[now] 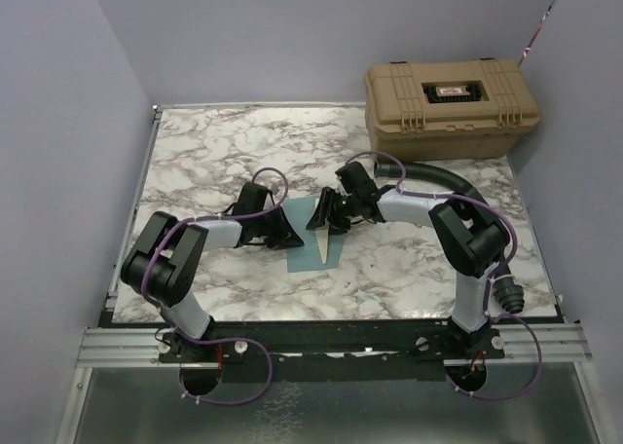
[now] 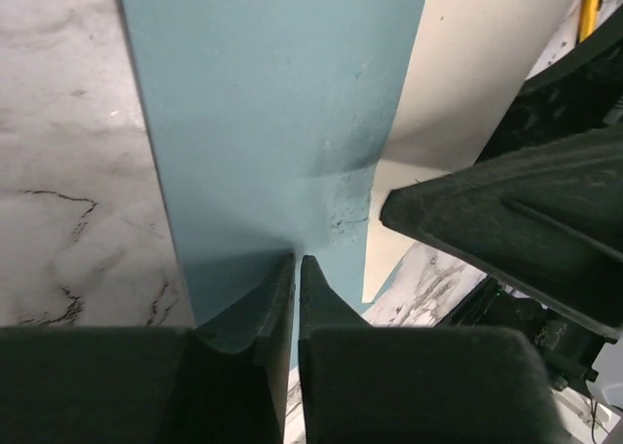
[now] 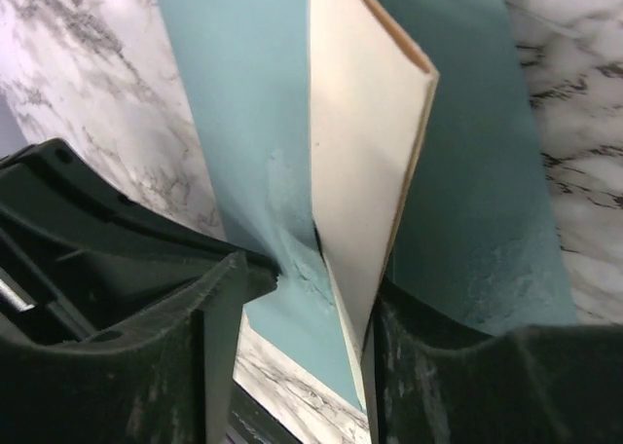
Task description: Place the letter into the envelope and seal it
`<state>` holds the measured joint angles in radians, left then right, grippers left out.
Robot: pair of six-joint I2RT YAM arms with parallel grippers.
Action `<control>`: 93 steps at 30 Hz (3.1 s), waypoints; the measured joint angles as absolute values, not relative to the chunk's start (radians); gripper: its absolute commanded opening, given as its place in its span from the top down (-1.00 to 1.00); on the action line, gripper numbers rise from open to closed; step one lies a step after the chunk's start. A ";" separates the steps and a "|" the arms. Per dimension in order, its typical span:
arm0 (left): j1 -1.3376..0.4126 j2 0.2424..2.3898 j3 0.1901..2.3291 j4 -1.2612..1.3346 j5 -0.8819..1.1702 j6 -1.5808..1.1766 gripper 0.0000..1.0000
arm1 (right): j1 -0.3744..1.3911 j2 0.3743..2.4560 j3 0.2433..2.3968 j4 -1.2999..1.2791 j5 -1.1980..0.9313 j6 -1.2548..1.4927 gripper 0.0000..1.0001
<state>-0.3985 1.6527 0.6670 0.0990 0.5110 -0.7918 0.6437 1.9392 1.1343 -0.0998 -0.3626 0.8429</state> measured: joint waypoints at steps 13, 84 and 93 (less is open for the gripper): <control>-0.400 1.677 0.713 -0.004 0.491 -0.797 1.00 | 0.621 1.914 1.130 -0.111 -0.365 0.833 -0.30; -0.373 1.757 0.992 -0.167 0.112 -0.582 0.16 | 0.540 2.098 1.296 -0.099 -0.604 0.705 0.01; -0.373 1.763 0.992 -0.154 0.116 -0.582 0.16 | 0.522 2.021 1.252 -0.173 -0.492 0.707 0.14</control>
<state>-0.3733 1.7626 0.9916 -0.1543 0.1158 -0.5823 0.5224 2.0212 1.2522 -0.1730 -0.4923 0.7067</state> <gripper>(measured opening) 0.419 0.500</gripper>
